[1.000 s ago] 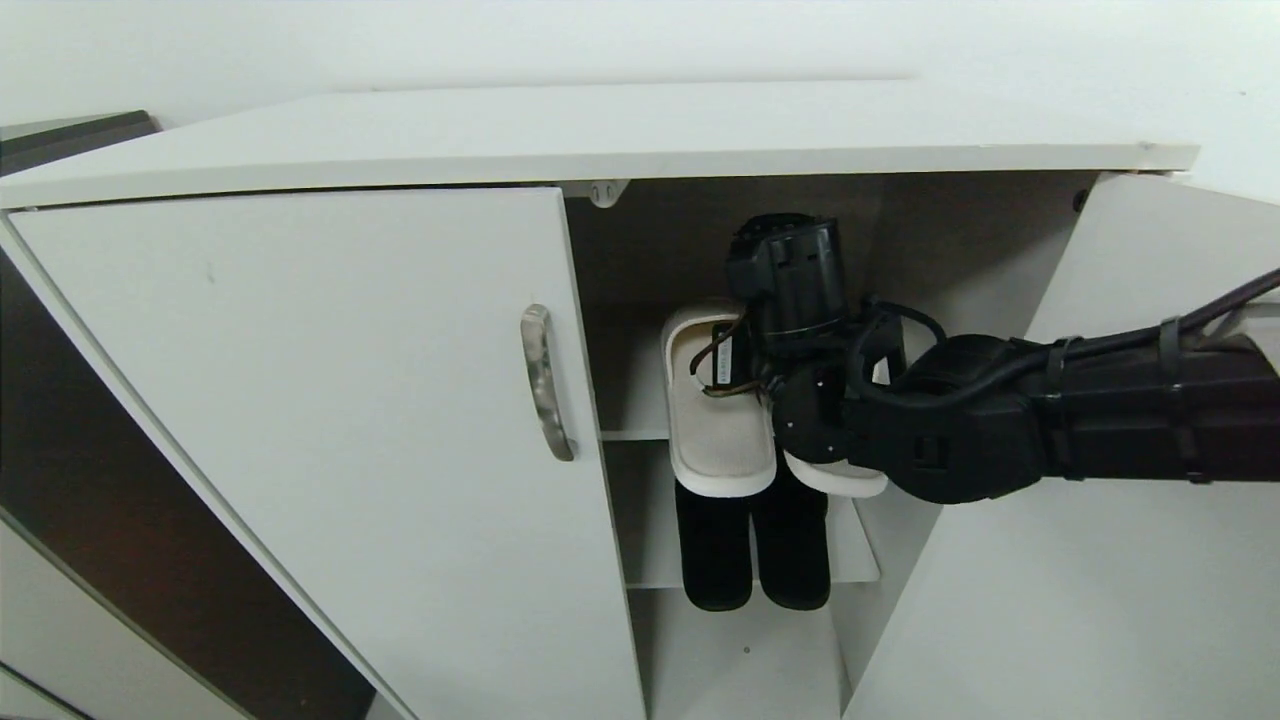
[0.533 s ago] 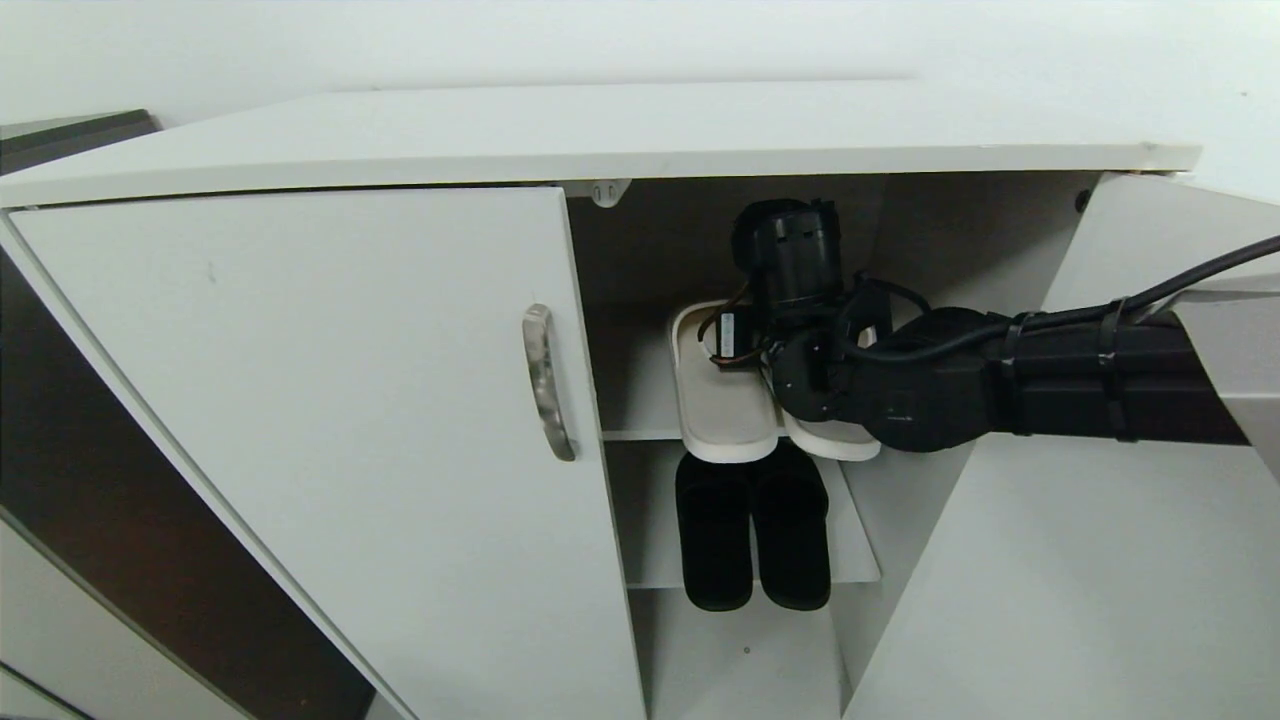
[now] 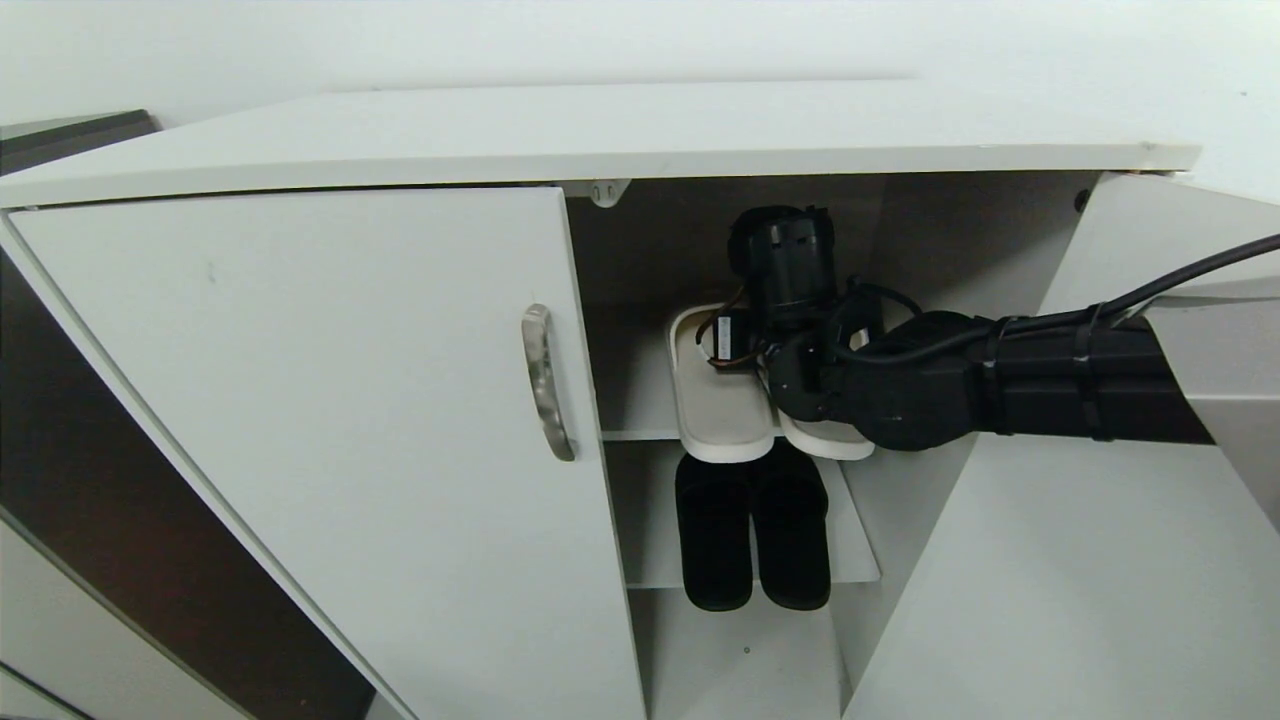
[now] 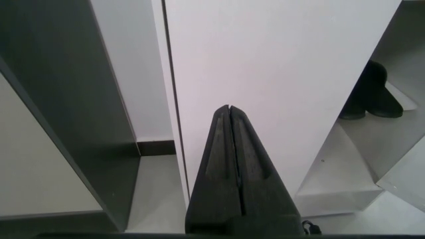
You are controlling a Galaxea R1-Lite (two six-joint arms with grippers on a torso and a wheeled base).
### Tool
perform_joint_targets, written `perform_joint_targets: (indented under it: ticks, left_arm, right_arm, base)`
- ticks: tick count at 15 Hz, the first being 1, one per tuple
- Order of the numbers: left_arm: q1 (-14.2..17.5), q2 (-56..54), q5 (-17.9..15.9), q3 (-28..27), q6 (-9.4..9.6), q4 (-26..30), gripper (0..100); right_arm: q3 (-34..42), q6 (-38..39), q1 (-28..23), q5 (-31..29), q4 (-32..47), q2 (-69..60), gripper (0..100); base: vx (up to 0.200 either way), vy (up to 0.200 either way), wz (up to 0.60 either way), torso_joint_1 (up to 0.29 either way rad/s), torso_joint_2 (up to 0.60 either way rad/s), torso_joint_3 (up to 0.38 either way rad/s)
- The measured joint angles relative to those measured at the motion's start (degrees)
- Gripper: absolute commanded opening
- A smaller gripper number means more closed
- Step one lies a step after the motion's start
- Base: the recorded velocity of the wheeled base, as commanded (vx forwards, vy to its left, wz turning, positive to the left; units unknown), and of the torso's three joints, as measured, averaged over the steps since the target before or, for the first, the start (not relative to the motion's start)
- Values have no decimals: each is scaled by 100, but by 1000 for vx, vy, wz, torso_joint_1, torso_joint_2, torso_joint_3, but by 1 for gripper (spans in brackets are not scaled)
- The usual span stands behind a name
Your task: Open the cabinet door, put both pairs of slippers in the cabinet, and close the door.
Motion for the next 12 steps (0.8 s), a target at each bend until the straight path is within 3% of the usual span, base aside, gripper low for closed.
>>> perform_joint_targets:
  ticks: [1, 6, 12]
  left_arm:
    - [0, 0, 0, 0, 0, 0, 0]
    - [4, 0, 0, 0, 0, 0, 0]
    - [1, 0, 0, 0, 0, 0, 0]
  right_arm:
    - [-2, 5, 0, 2, 0, 5, 100]
    - [102, 7, 7, -2, -2, -20, 100]
    - [1312, 66, 311, -50, -156, -894, 100]
  base:
    - [0, 0, 0, 0, 0, 0]
    - [0, 0, 0, 0, 0, 0]
    - [0, 0, 0, 0, 0, 0]
